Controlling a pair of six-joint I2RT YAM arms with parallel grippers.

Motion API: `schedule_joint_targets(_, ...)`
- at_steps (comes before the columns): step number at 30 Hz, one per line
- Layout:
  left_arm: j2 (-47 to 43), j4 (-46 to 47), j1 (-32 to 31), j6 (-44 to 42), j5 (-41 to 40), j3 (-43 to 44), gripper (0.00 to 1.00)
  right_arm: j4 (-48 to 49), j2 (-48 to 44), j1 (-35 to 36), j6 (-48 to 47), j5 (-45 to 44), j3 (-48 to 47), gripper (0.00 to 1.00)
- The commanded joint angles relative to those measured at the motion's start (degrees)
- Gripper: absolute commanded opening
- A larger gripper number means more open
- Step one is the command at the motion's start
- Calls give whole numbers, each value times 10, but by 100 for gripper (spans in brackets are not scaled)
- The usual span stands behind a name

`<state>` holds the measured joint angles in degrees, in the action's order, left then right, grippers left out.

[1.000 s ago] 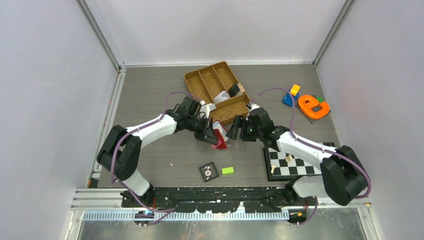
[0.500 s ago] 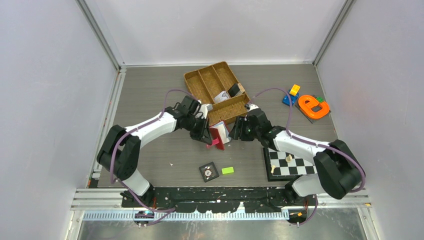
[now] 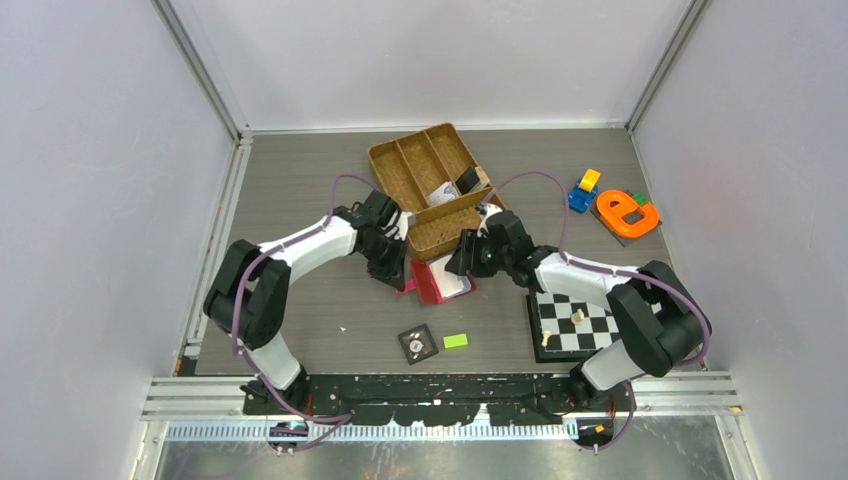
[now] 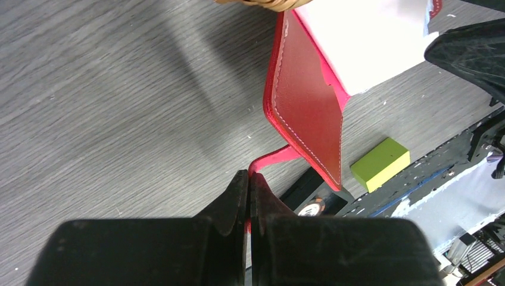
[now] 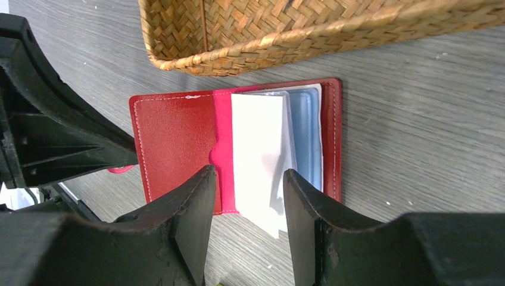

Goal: Put the credit cards into the card holder
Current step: Place the card holder at the center of the board.

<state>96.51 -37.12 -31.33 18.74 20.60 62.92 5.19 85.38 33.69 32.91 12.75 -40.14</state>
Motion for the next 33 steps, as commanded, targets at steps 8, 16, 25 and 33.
schedule_joint_targets(8,23,-32,9,-29,-46,33,0,-14,6,3,-23,-13,-32,50)
schedule_joint_targets(16,41,-36,11,-31,-47,39,0,-17,20,3,-6,5,-21,49)
schedule_joint_targets(25,47,-38,11,-33,-46,40,0,-15,51,3,4,12,-22,47)
schedule_joint_targets(33,54,-38,10,-32,-38,42,0,14,68,4,26,68,-16,47)
